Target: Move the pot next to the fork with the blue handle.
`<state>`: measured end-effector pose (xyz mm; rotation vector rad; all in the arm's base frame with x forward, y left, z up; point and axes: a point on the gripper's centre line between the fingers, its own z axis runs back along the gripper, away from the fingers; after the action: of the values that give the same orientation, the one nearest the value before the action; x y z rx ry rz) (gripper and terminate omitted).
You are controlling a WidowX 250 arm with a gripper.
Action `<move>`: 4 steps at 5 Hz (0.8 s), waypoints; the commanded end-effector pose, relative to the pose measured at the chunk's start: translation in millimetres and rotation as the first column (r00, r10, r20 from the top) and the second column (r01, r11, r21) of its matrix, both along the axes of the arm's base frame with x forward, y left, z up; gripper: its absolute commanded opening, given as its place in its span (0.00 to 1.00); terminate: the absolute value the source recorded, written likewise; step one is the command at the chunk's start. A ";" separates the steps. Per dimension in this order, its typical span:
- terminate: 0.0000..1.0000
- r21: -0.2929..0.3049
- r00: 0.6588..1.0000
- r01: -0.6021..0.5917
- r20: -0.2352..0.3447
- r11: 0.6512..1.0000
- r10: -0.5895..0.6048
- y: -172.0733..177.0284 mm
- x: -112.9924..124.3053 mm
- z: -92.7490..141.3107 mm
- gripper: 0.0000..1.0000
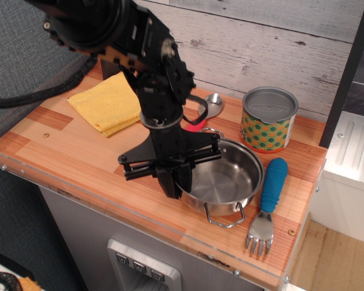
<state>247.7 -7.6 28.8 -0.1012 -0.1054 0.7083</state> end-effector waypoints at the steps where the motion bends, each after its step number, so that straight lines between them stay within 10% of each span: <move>1: 0.00 -0.009 0.999 -0.035 0.002 0.999 0.035 8.9 -8.4 -5.7 1.00; 4: 0.00 -0.035 1.000 -0.004 0.015 0.999 0.004 11.4 -8.1 -3.5 1.00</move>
<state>243.8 -9.2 14.5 -0.1296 -0.0683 0.7137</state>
